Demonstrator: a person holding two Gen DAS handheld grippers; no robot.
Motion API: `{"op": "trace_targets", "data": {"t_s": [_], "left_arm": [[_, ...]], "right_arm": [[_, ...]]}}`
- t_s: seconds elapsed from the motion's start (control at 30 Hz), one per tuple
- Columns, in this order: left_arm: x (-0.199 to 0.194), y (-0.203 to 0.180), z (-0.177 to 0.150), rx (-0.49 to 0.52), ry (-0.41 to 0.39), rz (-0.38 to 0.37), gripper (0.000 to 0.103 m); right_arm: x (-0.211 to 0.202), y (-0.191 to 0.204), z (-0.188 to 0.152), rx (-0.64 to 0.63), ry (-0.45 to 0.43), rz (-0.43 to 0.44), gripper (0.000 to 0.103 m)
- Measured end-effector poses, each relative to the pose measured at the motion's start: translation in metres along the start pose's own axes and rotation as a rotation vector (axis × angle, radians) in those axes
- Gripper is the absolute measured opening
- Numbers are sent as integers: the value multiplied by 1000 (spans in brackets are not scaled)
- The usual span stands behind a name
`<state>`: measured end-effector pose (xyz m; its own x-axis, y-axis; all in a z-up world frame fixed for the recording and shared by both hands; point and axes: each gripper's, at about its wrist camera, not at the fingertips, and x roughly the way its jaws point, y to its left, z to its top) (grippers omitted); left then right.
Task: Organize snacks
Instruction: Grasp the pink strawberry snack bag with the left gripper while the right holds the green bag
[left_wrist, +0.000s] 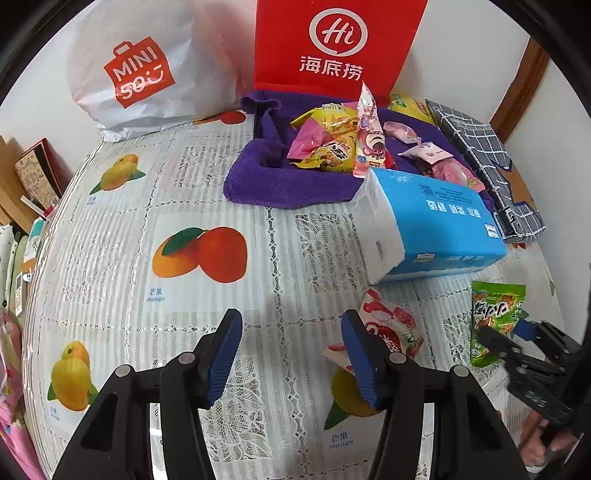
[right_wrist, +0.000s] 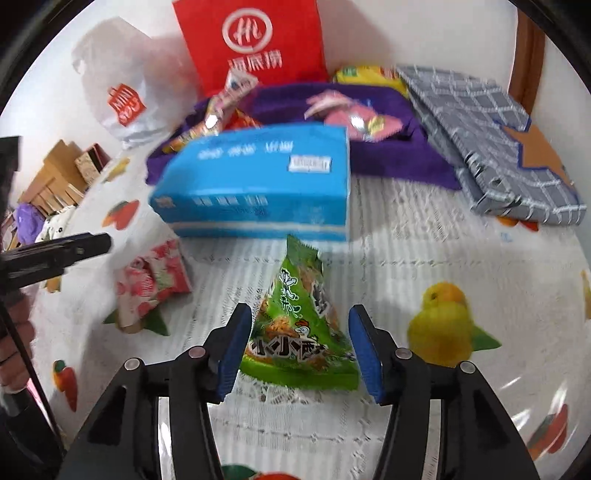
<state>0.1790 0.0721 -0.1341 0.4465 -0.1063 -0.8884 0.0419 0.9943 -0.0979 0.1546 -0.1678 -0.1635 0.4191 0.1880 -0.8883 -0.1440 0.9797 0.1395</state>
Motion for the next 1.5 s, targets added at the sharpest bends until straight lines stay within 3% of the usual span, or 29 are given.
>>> {"op": "trace_targets", "data": {"t_s": [0.23, 0.47, 0.7, 0.8, 1.0, 1.1, 1.17, 1.3, 1.5], "left_arm": [[4, -10, -3, 73, 5, -51, 54], [15, -30, -4, 148, 28, -141, 64], [35, -42, -7, 226, 95, -190, 68], [37, -46, -10, 252, 80, -217, 80], [37, -58, -21, 332, 39, -171, 86], [40, -69, -27, 398, 5, -100, 85], [40, -70, -28, 403, -8, -96, 83], [36, -67, -26, 406, -26, -100, 57], [32, -59, -29, 368, -26, -93, 53]], "right_arm": [[3, -4, -4, 32, -44, -14, 48], [-1, -13, -11, 67, -55, -38, 47], [-5, -13, -16, 97, -68, -69, 47], [-5, -13, -16, 96, -67, -82, 47], [-3, -11, -12, 103, -78, -118, 47], [-3, -10, -12, 102, -81, -133, 47], [-3, -9, -12, 106, -84, -137, 47], [-4, -9, -14, 98, -87, -137, 46], [-13, -3, -17, 61, -97, -139, 45]]}}
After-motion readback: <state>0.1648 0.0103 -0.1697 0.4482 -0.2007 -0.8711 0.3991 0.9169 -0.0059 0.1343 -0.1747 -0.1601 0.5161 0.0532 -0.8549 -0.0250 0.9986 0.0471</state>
